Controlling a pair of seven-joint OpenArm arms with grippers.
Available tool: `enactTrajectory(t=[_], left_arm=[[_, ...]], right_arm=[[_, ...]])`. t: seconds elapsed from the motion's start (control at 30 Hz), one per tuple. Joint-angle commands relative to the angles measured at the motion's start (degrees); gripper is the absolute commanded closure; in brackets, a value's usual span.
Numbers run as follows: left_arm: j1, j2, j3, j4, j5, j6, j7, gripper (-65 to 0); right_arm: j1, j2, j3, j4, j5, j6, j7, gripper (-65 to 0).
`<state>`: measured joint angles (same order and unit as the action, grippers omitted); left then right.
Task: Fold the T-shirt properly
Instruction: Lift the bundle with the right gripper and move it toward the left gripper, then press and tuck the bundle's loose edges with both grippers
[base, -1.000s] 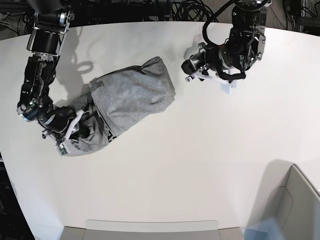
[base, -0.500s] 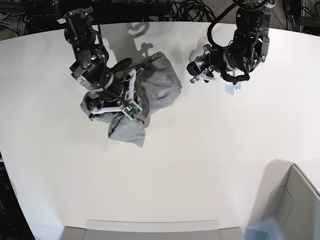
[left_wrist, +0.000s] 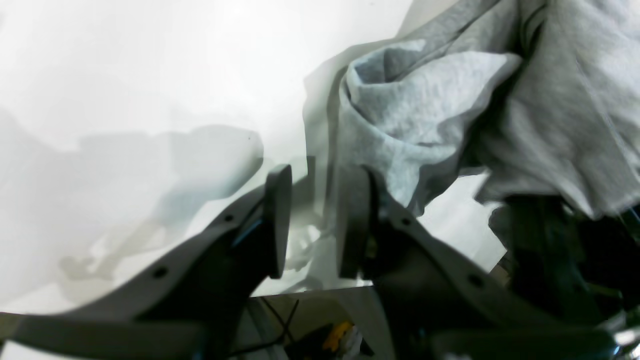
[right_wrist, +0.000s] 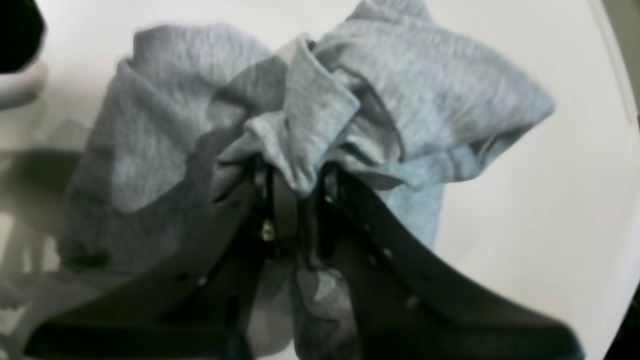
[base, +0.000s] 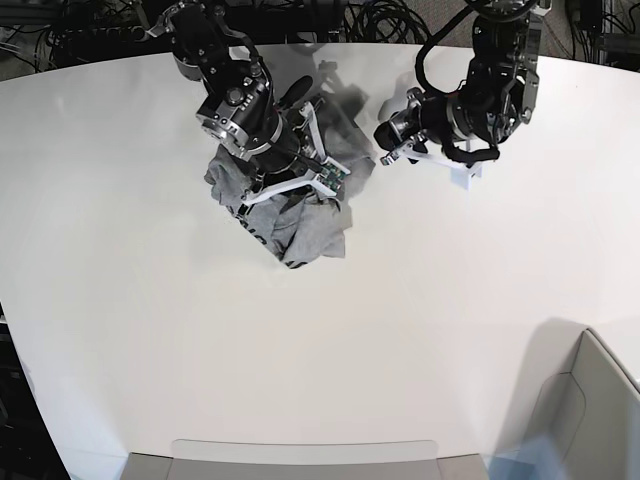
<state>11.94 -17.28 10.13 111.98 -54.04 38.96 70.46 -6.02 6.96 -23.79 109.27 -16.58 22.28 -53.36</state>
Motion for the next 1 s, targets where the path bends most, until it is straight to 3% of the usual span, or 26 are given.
enactTrajectory(t=[0.0,0.17,0.3,0.53,0.7,0.97], left_arm=[[0.85,-0.26,-0.24,0.94,-2.09,1.04,1.50,-16.4],[4.54,0.27,0.55,1.11,-2.27,1.04,5.02,-16.4],[4.01,1.06,5.21,0.76,-1.83,1.04,5.10,-16.4],[-7.42,3.70,11.45,-11.81,-1.74,1.04,5.10,-16.4],[-9.70,4.49,12.68,-12.78,-1.91,1.04,4.31,-16.4],[-13.13,4.57,12.68,-16.64,-2.09,1.04,0.27,-16.4]], right_arm=[[0.88,-0.24,0.27,-0.04,0.09,0.09,1.10,0.0],[2.37,-0.15,0.71,-3.74,0.09,0.09,1.10,0.0],[2.72,-0.24,2.03,-4.09,0.09,0.09,1.28,0.0],[3.08,-1.82,1.59,-3.91,0.09,0.18,1.36,0.0],[3.69,-1.91,1.77,-3.30,6.95,6.24,1.36,0.0],[4.04,-1.47,1.77,-3.12,14.60,6.51,1.10,0.0]])
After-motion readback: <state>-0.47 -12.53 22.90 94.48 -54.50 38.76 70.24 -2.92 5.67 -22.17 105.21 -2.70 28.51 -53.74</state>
